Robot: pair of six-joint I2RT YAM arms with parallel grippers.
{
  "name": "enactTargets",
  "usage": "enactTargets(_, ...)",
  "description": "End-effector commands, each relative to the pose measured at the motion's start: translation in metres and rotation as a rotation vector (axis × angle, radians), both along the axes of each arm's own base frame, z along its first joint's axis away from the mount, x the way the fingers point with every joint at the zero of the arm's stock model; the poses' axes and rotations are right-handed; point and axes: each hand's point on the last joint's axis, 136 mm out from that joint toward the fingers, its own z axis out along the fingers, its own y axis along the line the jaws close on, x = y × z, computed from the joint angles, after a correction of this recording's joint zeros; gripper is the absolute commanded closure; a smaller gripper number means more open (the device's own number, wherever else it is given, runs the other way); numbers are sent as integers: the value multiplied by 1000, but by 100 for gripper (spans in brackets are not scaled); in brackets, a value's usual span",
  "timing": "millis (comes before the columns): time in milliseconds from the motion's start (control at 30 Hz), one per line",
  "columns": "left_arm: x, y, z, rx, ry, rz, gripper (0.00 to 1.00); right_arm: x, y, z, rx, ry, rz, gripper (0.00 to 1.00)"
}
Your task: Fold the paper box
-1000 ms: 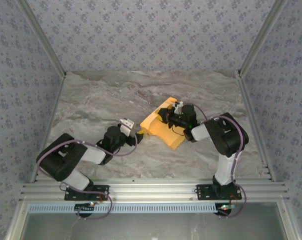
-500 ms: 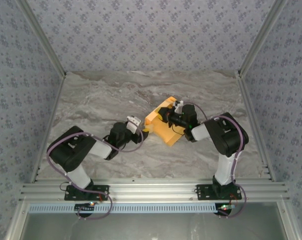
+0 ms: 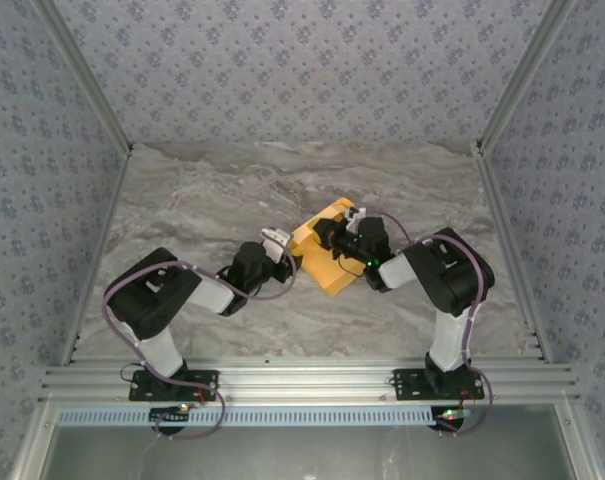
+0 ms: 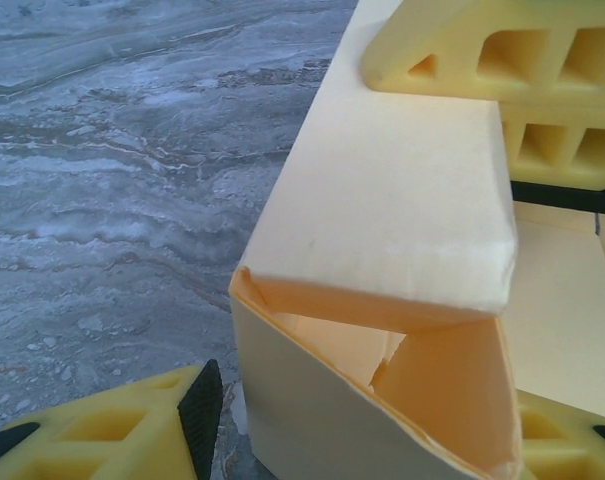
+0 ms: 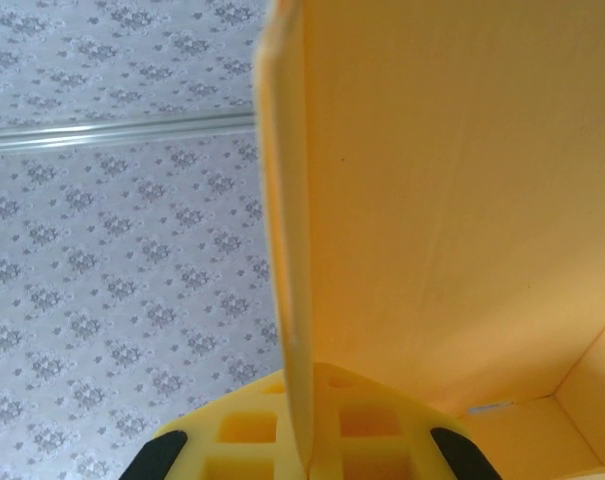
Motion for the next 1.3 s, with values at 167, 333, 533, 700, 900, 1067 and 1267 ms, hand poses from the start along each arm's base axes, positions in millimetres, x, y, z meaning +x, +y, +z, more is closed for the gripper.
enactTargets(167, 27, 21, 4, -32, 19, 196, 50, -28, 11, -29, -52, 140, -36, 100)
enactTargets(333, 31, 26, 8, -64, 20, 247, 50, -33, -2, -39, -99, 200, -146, 100)
enactTargets(533, 34, 25, 10, -75, 18, 267, 53, -37, -7, -43, -96, 248, -247, 98)
enactTargets(700, 27, 22, 10, -108, -1, 253, 51, -41, -1, -39, -86, 226, -271, 94)
enactTargets(900, 17, 19, 8, -103, -27, 222, 45, -42, 2, -37, -71, 219, -269, 88)
enactTargets(1067, 19, 24, 1, -100, -10, 262, 44, -44, 3, -38, -78, 220, -259, 88)
enactTargets(1267, 29, 28, 4, -120, -15, 330, 67, -49, 3, -40, -97, 226, -264, 88)
